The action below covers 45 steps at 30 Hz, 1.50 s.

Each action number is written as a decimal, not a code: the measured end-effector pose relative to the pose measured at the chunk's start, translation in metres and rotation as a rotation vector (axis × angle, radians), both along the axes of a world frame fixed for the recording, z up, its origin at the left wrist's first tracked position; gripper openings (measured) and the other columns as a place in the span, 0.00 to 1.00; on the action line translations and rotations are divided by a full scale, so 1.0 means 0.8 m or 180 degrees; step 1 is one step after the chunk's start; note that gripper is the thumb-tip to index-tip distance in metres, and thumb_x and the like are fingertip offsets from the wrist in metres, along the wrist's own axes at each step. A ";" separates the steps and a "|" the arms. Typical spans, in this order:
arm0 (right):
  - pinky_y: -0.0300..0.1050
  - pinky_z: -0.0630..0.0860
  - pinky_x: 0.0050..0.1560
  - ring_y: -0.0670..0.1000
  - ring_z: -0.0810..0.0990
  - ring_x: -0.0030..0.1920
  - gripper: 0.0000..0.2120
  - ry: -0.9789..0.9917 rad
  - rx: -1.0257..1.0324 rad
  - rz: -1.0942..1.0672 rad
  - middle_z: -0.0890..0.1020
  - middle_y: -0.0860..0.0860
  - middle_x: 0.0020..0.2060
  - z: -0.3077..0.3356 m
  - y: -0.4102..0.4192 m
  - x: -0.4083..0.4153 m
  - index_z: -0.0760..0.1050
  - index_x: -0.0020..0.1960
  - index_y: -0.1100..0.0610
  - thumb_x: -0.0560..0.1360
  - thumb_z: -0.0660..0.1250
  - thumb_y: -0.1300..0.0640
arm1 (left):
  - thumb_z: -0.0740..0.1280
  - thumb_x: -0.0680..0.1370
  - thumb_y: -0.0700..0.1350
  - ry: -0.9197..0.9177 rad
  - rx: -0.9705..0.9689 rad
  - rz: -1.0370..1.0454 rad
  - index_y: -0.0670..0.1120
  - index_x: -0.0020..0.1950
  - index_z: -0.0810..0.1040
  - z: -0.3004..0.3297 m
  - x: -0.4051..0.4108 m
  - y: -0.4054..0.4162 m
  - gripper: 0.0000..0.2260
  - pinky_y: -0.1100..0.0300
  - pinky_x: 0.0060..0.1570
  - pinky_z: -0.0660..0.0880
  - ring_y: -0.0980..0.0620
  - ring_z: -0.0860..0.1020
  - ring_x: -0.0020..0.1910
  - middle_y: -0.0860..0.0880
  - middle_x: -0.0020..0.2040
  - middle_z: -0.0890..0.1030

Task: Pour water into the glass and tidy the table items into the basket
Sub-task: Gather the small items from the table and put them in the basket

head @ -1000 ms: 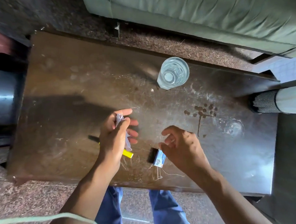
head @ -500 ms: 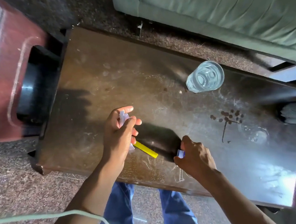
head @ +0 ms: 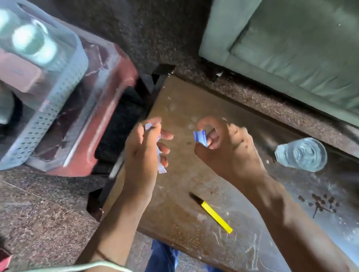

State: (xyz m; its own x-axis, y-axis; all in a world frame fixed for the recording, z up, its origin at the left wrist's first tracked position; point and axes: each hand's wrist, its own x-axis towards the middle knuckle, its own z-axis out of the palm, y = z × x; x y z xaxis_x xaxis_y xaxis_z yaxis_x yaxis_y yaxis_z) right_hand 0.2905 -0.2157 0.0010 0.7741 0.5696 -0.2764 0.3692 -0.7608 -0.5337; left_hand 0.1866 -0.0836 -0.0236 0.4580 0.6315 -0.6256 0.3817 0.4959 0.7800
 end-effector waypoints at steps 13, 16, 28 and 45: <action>0.53 0.85 0.54 0.54 0.86 0.51 0.16 -0.0452 0.0727 0.1587 0.85 0.50 0.53 0.081 0.305 0.016 0.78 0.66 0.50 0.79 0.72 0.57 | 0.62 0.85 0.44 0.0907 0.2725 -0.0155 0.52 0.74 0.81 0.058 -0.059 0.227 0.18 0.42 0.64 0.82 0.43 0.86 0.56 0.48 0.59 0.89; 0.53 0.82 0.56 0.54 0.84 0.52 0.11 -0.0756 0.0574 0.1990 0.85 0.51 0.53 0.065 0.362 0.019 0.82 0.59 0.52 0.77 0.71 0.59 | 0.66 0.84 0.38 0.1251 0.3083 -0.0186 0.49 0.74 0.81 0.049 -0.064 0.260 0.19 0.43 0.65 0.81 0.39 0.85 0.57 0.46 0.59 0.89; 0.52 0.82 0.61 0.57 0.84 0.60 0.19 -0.0911 -0.0523 0.3122 0.85 0.53 0.60 0.014 0.458 0.020 0.87 0.57 0.49 0.73 0.74 0.67 | 0.71 0.82 0.41 0.1450 0.2365 -0.0509 0.49 0.71 0.85 -0.016 -0.056 0.297 0.17 0.50 0.70 0.80 0.43 0.86 0.63 0.45 0.64 0.88; 0.50 0.83 0.56 0.61 0.85 0.58 0.17 -0.0970 -0.0825 0.3064 0.86 0.58 0.59 0.032 0.433 0.006 0.85 0.61 0.54 0.76 0.68 0.67 | 0.68 0.86 0.50 0.1323 0.2527 -0.0841 0.49 0.77 0.80 0.007 -0.061 0.258 0.19 0.52 0.77 0.74 0.45 0.81 0.73 0.48 0.73 0.84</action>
State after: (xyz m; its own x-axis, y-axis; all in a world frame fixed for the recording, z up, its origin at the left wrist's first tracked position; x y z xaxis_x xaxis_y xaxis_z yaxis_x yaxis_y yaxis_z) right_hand 0.2952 0.1304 0.0263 0.0816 0.9342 -0.3474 0.9723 -0.1512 -0.1784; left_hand 0.1376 0.1226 -0.0184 0.4840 0.8516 -0.2013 0.7305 -0.2665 0.6288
